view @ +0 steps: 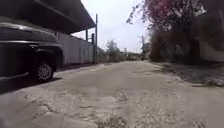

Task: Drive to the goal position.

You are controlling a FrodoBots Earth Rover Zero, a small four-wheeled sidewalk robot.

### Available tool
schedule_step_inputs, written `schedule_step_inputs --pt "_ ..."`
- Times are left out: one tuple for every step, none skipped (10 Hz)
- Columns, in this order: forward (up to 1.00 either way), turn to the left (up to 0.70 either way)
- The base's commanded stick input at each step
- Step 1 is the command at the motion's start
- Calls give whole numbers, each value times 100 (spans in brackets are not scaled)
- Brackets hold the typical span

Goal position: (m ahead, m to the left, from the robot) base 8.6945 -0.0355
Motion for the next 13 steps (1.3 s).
schedule_step_inputs --pt "100 -40" --pt "100 -40" --pt "100 -40" --pt "100 -24" --pt "100 0" --pt "100 0" --pt "100 0" --pt "100 0" --pt "100 0" --pt "100 0" --pt "100 0" --pt "100 0" --pt "100 0"
